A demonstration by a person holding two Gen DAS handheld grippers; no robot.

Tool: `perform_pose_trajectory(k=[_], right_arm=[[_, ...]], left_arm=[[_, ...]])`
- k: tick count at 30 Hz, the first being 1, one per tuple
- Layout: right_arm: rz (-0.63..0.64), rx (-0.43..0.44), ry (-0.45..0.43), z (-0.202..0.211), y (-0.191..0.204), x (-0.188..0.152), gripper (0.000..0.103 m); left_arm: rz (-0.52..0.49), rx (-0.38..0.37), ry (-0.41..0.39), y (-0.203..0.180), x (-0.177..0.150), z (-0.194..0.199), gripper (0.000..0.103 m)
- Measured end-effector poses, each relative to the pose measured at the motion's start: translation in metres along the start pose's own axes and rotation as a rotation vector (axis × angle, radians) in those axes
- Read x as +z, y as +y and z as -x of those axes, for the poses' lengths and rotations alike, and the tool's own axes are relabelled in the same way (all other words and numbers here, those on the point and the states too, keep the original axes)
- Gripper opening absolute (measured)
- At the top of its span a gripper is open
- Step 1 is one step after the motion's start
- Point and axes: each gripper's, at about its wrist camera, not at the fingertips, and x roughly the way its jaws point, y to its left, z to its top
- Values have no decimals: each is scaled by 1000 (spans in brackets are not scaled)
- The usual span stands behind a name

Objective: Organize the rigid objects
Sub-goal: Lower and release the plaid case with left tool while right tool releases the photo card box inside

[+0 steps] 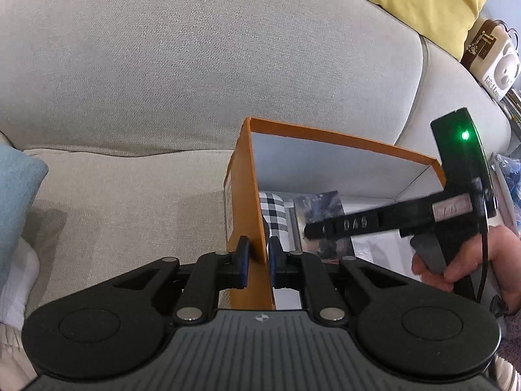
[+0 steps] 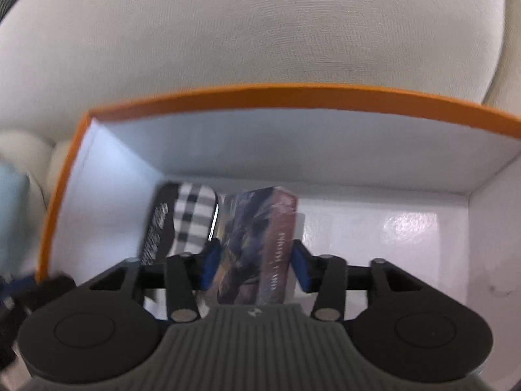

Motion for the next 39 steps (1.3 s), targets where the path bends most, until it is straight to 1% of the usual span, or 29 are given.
perform_pose_trajectory(k=[2,6,10,12,13,18,20,23,25,26,27,28,29,31,32,33,34,35,36,39], right_arm=[[47,-17,18,-1,3,-2,64],[121,-49,43,2,9,-10,71],[198,-23,78,3,17,-17,70],[242,-47,97,-2,23,-21,65],[257,-60,94,-3,25,-22,65],[287,-46,66,-6,33,-15,65],[318,-53,47,-8,36,-12,65],[321,-38,52,-8,33,-10,65],[336,-43,49,-2,32,-14,66],[336,-54,45,3,32,-16,68],[331,-49,42,9,32,-19,68],[323,-24,44,15,32,-21,68],[309,18,59,21,33,-24,66],[290,99,115,26,38,-30,59],[293,122,143,25,43,-33,51],[295,131,166,21,49,-38,44],[294,132,185,19,58,-40,40],[293,130,202,18,50,-36,34],[283,127,216,13,52,-36,28],[244,115,224,1,51,-37,21]], left_arm=[[-4,2,-3,-1,0,0,13],[-5,4,-7,0,-1,-3,13],[3,-1,-9,2,-2,-3,13],[3,-1,-8,1,-2,-2,13],[4,-1,-9,2,-2,-2,13],[9,-5,-9,3,-3,-2,13],[11,-7,-11,3,-3,-2,13],[14,-10,-13,3,-3,0,13],[13,-7,-15,2,-4,0,13],[14,-7,-16,2,-4,1,13],[15,-6,-17,2,-4,1,13],[16,-5,-18,1,-5,1,13],[20,-5,-19,1,-5,1,13],[25,-4,-21,1,-6,2,13],[24,-4,-22,1,-6,2,13],[24,-5,-22,1,-6,2,13],[25,-6,-23,1,-6,3,13],[25,-8,-23,1,-7,3,13],[24,-10,-22,1,-6,3,13],[44,-24,-19,5,-6,3,13]])
